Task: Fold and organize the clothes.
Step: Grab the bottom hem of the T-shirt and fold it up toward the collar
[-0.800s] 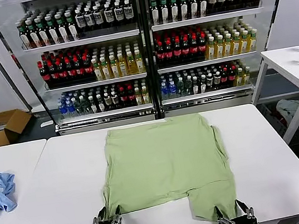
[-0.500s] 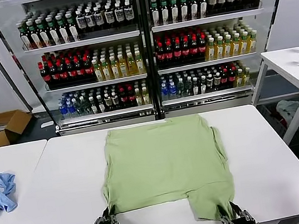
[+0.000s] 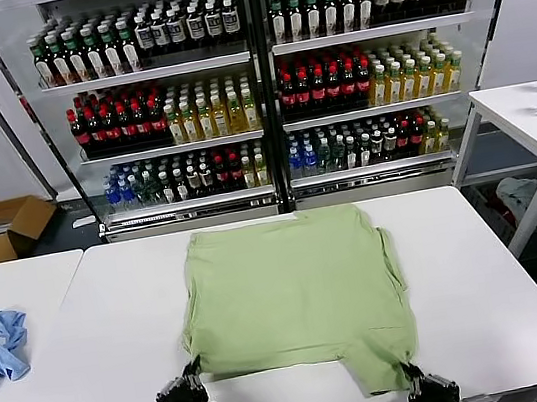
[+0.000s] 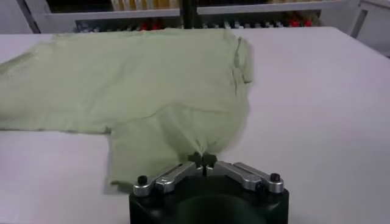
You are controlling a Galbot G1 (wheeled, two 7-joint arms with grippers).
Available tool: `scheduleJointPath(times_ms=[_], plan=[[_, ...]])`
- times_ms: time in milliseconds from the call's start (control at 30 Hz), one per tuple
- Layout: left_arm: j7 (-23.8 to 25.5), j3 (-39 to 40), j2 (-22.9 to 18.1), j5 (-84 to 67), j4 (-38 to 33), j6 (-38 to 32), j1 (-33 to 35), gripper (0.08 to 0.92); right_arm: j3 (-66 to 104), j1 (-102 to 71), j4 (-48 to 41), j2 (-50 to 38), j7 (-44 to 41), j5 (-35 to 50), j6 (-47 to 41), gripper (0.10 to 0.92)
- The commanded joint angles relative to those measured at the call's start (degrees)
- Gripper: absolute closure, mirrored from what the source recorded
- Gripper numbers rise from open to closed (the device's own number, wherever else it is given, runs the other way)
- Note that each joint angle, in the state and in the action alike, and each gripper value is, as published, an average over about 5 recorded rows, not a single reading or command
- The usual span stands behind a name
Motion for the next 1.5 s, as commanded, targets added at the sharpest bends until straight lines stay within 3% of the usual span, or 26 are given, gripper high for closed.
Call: scheduleJointPath(times_ms=[33,333,667,967,1367,1500], plan=[[0.4,0.2,3.7,-6.9,3.0,-1.2,-9.3,0.916,-1.7,16.5,-5.6,-5.7,0.2,5.3,1.1,0.920],[0.5,6.2,4.3,-4.2,16.9,-1.8,-22.8,0.916,-12.7,35.0,-21.8,-6.7,-0.2,2.1,1.1,0.920],[-1.9,10.5,1.6,4.2,23.6,-1.9,-26.7,0.908,-17.6,40.7,-27.4,-4.0,-2.4,-4.7,-1.7,0.894],[-2.8,7.7,0.1,9.3,17.5,-2.4,-18.4,0.690,-13.0,28.7,-19.0,-4.9,-4.5,-9.1,0.0,0.646],[-1.7,8.5,0.9,10.2,29.4,-1.8,-23.0,0.344,-9.2,27.0,-24.6,-3.7,-1.5,-3.4,-5.5,0.300],[-1.6,9.4,0.6,10.1,30.2,-1.0,-24.3,0.334,-10.2,28.3,-26.5,-2.8,-0.8,-0.2,-7.7,0.221]])
